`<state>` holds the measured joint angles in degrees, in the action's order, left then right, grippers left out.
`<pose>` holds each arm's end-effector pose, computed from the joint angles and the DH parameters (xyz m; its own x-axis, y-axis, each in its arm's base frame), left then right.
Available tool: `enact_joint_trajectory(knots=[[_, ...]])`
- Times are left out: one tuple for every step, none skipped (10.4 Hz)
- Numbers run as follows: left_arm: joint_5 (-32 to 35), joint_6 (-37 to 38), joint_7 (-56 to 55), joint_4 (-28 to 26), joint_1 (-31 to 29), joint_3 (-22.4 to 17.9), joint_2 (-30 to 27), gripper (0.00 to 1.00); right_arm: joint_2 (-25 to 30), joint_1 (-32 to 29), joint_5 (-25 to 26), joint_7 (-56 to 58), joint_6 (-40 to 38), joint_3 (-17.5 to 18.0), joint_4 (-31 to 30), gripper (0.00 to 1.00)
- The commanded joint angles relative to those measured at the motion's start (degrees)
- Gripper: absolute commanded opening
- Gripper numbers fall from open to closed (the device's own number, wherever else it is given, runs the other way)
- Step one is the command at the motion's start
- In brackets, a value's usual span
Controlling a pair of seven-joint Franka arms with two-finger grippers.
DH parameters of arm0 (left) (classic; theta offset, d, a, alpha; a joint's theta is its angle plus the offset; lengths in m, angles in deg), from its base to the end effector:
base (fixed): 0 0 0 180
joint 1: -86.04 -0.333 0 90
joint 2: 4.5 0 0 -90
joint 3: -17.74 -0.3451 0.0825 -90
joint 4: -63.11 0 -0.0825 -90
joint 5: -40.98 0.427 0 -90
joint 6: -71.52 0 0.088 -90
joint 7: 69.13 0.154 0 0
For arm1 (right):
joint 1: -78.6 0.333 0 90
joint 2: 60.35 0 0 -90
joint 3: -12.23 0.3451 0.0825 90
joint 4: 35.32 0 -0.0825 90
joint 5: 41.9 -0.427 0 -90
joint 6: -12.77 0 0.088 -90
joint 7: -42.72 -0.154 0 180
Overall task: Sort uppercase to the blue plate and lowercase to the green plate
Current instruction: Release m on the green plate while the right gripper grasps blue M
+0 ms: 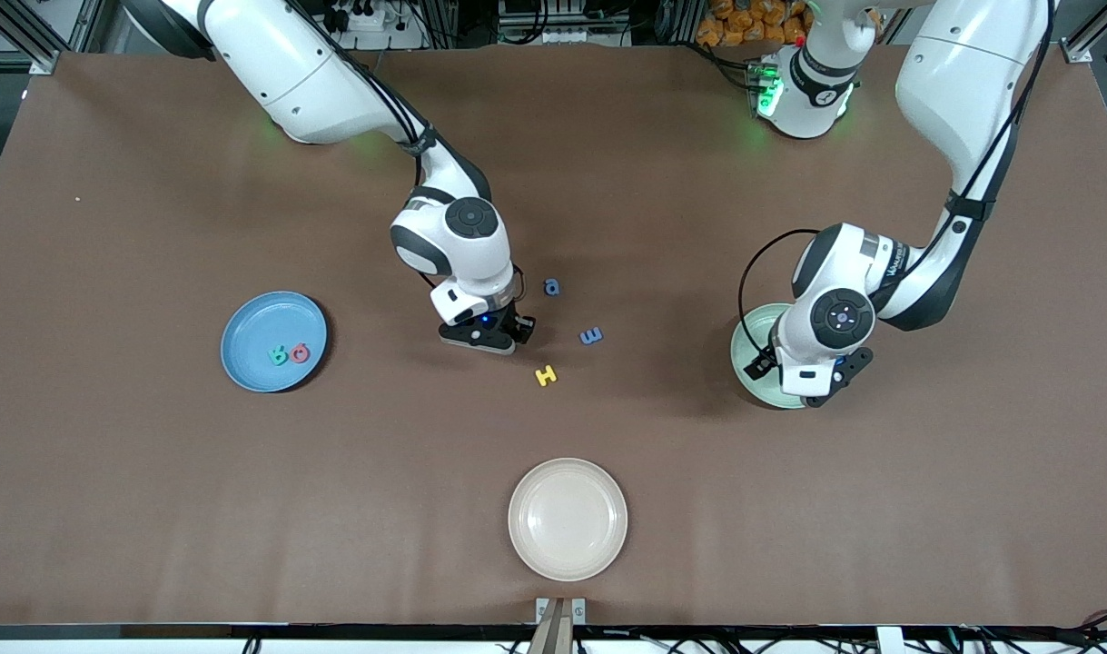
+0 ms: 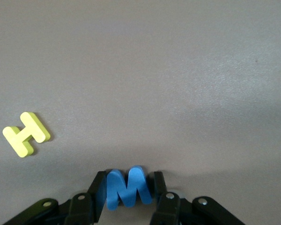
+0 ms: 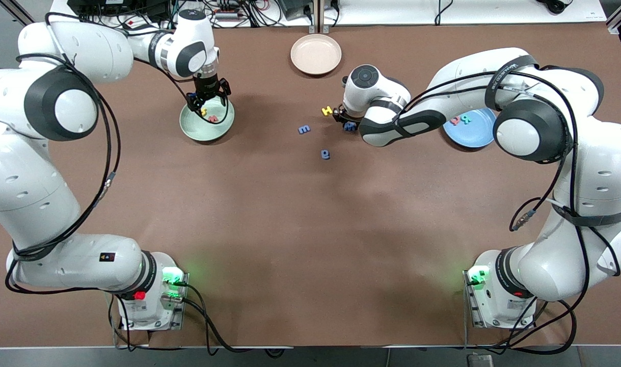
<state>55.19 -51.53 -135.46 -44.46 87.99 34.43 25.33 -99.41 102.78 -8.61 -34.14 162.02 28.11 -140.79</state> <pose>0.6174 -0.1862 0.1741 0.7631 0.6433 -0.0615 0.6196 -0.7554 -0.2132 0.5416 0.4472 0.1194 0.9540 -0.2274 0.1956 -0.2208 -0.9737 -0.0552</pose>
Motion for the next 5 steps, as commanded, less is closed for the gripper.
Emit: enact_joint_trajectory(knots=[[0.82, -0.61, 0.15, -1.59, -0.28, 0.28, -1.62, 1.00, -1.19, 0.26, 2.48, -1.63, -0.36, -0.07, 1.49, 0.38], [0.73, -0.61, 0.15, -1.59, -0.28, 0.28, -1.62, 1.00, -1.19, 0.08, 2.83, -1.46, -0.36, -0.07, 1.49, 0.35], [0.64, -0.61, 0.06, -1.50, -0.19, 0.28, -1.62, 1.00, -1.19, -0.09, 2.83, -1.11, -0.97, -0.07, 1.49, 0.34], [0.56, -0.61, 0.06, -1.59, -0.19, 0.28, -1.62, 1.00, -1.10, -0.36, 2.83, 0.29, -1.93, 0.02, 1.67, 0.32], [0.56, -0.61, 0.06, -1.59, -0.28, 0.71, -1.62, 1.00, -1.10, -0.45, 2.83, 1.17, -2.73, 0.02, 2.10, 0.32]])
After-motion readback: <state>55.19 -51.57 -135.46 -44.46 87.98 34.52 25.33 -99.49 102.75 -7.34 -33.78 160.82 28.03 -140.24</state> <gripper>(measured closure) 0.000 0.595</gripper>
